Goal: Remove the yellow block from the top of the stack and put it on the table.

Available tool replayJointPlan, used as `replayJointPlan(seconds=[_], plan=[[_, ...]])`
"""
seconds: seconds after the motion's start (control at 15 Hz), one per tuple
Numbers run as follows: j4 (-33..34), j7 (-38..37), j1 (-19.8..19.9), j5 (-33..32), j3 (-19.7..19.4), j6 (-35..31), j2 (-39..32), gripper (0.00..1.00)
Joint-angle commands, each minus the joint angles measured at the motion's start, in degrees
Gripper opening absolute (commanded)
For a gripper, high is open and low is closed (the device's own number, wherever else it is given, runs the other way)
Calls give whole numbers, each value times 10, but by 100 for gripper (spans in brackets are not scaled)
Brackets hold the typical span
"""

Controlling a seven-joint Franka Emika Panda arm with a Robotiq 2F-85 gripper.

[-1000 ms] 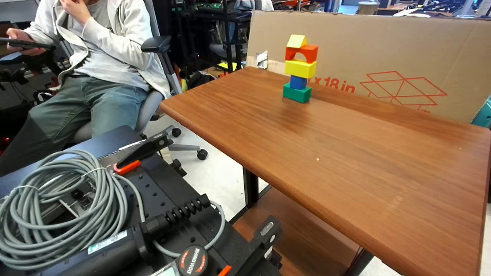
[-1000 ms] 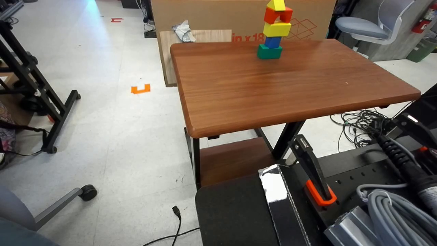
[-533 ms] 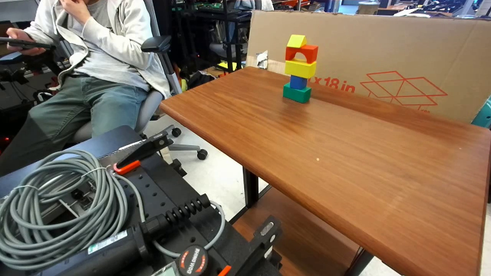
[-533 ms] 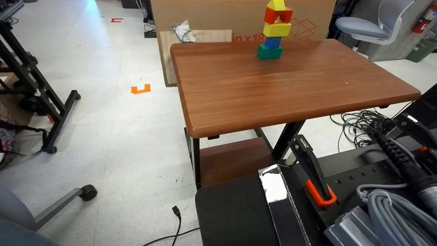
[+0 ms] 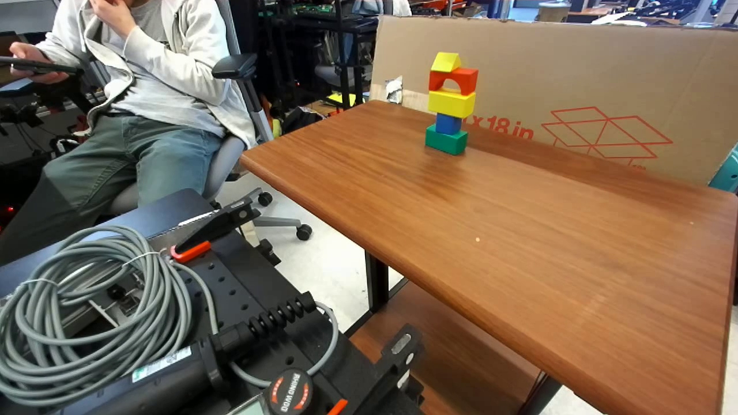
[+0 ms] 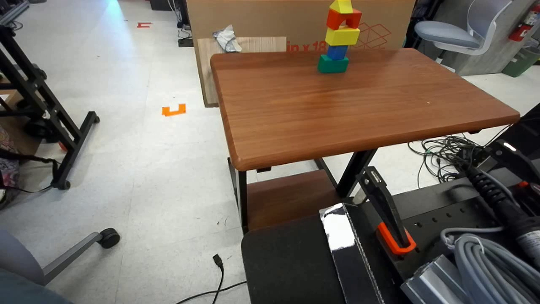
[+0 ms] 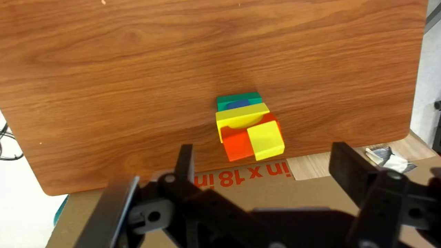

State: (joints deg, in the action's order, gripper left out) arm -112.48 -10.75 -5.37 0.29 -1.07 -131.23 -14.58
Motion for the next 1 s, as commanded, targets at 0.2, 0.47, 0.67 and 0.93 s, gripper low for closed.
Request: replayJointPlan(seconds=[0.2, 0.47, 0.67, 0.93], plan=[[76, -1, -4, -27, 10, 24, -66, 100], [94, 25, -5, -30, 15, 27, -90, 100], [101, 43, -7, -35, 17, 27, -107, 100], [112, 49, -10, -52, 15, 30, -129, 100]])
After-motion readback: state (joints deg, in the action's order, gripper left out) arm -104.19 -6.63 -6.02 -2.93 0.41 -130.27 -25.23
